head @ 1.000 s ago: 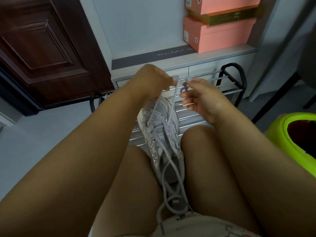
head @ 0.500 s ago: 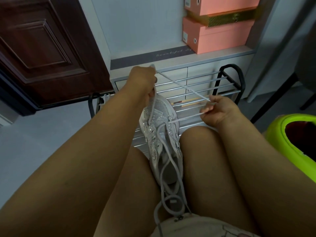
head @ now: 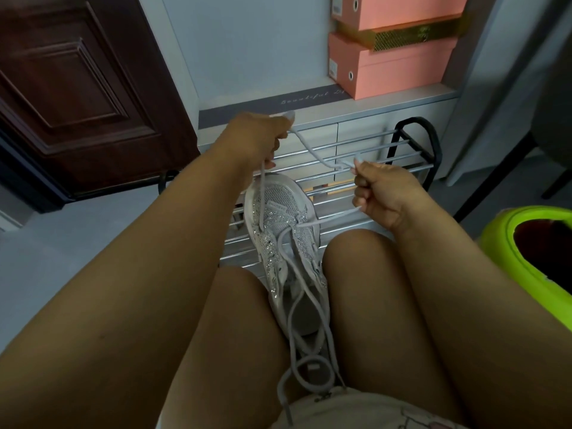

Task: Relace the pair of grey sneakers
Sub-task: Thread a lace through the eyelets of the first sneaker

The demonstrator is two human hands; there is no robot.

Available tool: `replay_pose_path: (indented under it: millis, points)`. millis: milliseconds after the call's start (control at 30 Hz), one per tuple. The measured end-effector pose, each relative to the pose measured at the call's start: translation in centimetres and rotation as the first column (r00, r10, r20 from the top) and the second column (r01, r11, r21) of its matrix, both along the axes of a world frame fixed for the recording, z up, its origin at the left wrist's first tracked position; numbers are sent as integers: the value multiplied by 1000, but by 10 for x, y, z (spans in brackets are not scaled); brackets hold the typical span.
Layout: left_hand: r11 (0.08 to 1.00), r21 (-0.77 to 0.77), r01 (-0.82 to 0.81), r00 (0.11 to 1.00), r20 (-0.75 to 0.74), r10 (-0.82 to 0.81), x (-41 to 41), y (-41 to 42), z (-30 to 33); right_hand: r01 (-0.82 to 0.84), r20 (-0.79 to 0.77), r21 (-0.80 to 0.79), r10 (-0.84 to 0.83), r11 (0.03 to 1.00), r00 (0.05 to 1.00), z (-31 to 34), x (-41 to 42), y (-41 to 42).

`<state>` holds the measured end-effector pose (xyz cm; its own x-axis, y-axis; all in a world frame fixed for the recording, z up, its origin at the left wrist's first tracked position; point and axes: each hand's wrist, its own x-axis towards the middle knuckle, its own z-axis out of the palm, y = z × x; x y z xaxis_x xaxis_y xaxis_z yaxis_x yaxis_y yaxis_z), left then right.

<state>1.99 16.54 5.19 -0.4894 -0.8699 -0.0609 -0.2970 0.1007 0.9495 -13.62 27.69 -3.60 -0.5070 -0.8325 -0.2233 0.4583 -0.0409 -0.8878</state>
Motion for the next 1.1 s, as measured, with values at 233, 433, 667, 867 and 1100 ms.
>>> replay_pose_path:
  millis: [233,433,667,867,1100]
  points:
    - [989,148,12,970,-241,24,18,-14,-6,46,417,-7,-38,999,908,-1,-4,0]
    - [983,173,-68,912,-388,132,23,-14,-3,-183,332,-38,185,982,925,-2,-5,5]
    - [968,47,-248,888,-389,247,25,-18,2,-22,519,-5,22,1000,854,-2,-3,8]
    - [978,-141,-153,987,-63,145,8,-6,-14,61,579,53,-80,997,812,-1,7,3]
    - [815,-580,-3,958,231,168,34,36,-7,52,549,15,-52,999,834,4,8,6]
